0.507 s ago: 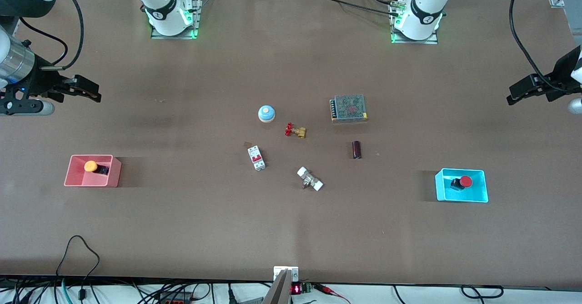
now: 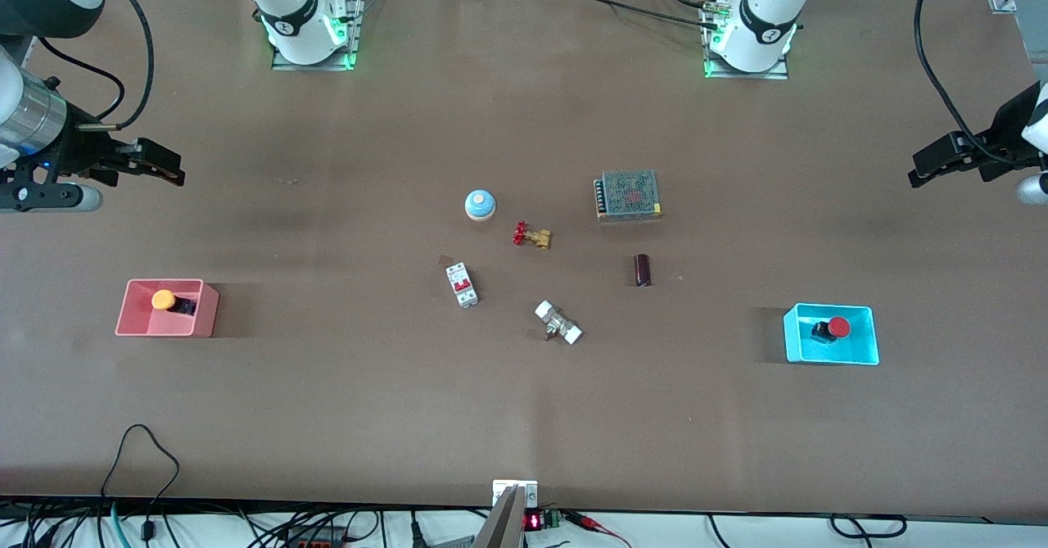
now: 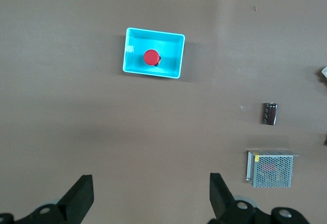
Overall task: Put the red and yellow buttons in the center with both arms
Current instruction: 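Lower the right gripper to the pink tray while the left gripper reaches the cyan tray, then grasp the yellow button with the right gripper while the left gripper grasps the red button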
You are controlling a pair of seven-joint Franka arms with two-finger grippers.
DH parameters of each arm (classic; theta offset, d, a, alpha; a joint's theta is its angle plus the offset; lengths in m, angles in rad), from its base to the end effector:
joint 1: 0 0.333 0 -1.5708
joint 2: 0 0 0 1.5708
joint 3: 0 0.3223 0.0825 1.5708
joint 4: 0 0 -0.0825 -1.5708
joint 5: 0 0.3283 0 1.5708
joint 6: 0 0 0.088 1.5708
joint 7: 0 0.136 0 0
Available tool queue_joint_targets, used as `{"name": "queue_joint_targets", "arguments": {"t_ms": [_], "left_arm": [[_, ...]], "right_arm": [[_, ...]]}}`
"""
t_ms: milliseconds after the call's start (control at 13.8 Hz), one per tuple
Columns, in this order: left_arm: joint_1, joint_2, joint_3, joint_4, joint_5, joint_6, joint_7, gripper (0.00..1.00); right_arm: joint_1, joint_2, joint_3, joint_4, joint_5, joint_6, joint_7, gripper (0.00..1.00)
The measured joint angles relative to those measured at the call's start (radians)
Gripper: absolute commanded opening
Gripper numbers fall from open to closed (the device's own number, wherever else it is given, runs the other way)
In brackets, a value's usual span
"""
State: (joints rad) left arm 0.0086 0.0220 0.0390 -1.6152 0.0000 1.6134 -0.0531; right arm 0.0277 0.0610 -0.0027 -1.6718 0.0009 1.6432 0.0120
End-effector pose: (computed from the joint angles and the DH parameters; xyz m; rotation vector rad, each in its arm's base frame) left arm 0.5068 0.0239 0.5759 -3.1365 -0.1581 0.0373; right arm 0.5146 0.0130 0.5348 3.1375 0.0202 -0.1407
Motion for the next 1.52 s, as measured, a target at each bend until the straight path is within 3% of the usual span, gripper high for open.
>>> {"name": "queue_joint_targets", "arguments": {"t_ms": [289, 724, 1086, 1520], "left_arm": [[-0.007, 0.092, 0.0, 0.004, 0.0, 0.022, 0.0, 1.0], [0.003, 0.37, 0.003, 0.006, 0.0, 0.337, 0.0, 1.0], [0.004, 0.487, 0.002, 0.005, 0.0, 0.57, 0.007, 1.0], [0.02, 0.591, 0.003, 0.005, 0.0, 0.666, 0.102, 1.0]], "right_arm": [[-0.003, 0.051, -0.003, -0.001, -0.007, -0.005, 0.0, 1.0], [-0.039, 0.194, -0.013, -0.001, -0.086, 0.179, -0.036, 1.0], [-0.11, 0.33, -0.015, -0.001, -0.086, 0.379, -0.124, 1.0], [-0.128, 0.413, -0.015, -0.001, -0.086, 0.52, -0.181, 1.0]]}}
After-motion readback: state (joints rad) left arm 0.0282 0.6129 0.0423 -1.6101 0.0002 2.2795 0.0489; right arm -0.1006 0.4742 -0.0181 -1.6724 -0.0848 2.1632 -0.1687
